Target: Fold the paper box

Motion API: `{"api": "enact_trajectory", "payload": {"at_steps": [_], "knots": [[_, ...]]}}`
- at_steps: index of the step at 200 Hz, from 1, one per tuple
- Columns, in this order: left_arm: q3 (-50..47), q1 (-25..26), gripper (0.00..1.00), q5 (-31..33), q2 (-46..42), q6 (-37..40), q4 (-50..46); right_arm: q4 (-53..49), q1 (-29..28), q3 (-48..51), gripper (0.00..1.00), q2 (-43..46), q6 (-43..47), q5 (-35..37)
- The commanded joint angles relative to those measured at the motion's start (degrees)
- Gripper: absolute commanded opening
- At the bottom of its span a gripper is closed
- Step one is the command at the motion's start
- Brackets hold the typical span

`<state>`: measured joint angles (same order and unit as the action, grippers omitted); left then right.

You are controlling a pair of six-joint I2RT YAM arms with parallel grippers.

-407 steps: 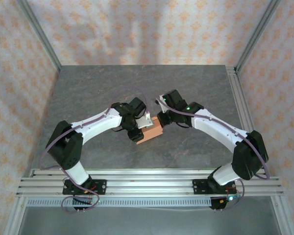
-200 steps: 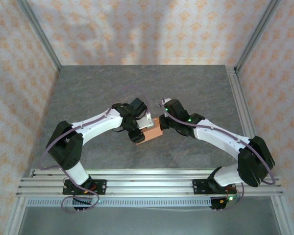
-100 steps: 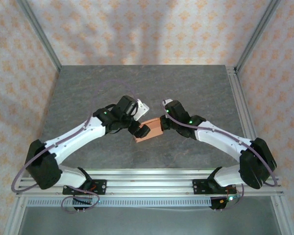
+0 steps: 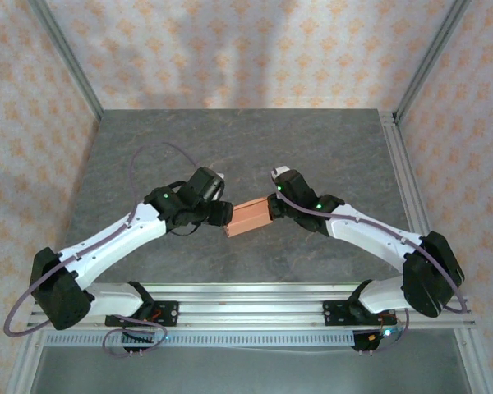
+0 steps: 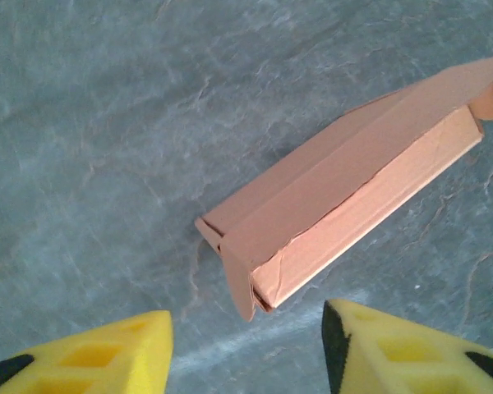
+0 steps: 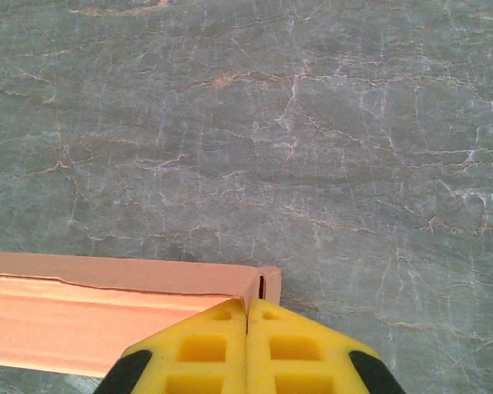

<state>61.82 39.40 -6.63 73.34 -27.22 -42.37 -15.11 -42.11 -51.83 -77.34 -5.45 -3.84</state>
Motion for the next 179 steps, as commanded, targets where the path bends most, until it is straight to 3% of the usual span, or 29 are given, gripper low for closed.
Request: {"api": "enact_trajectory", "payload": {"at_steps": [1,50,75,179], "knots": [[0.54,0.51,0.44,-1.68,0.34,-6.66,-2.74,1.14,-0.43,0.24,0.0,1.11,-0.96,2.11],[2.18,0.46,0.35,-3.66,2.32,-6.99,-3.77,1.68,-0.43,-0.1,0.0,0.34,-1.05,2.02],[1.85,0.44,0.24,-3.61,3.3,-7.4,-3.52,2.05,-0.43,-0.33,0.0,-0.25,-1.14,1.64],[1.68,-0.46,0.08,-4.87,5.61,-9.95,0.09,0.82,-0.51,-1.87,0.0,-1.75,-0.79,0.88]]}}
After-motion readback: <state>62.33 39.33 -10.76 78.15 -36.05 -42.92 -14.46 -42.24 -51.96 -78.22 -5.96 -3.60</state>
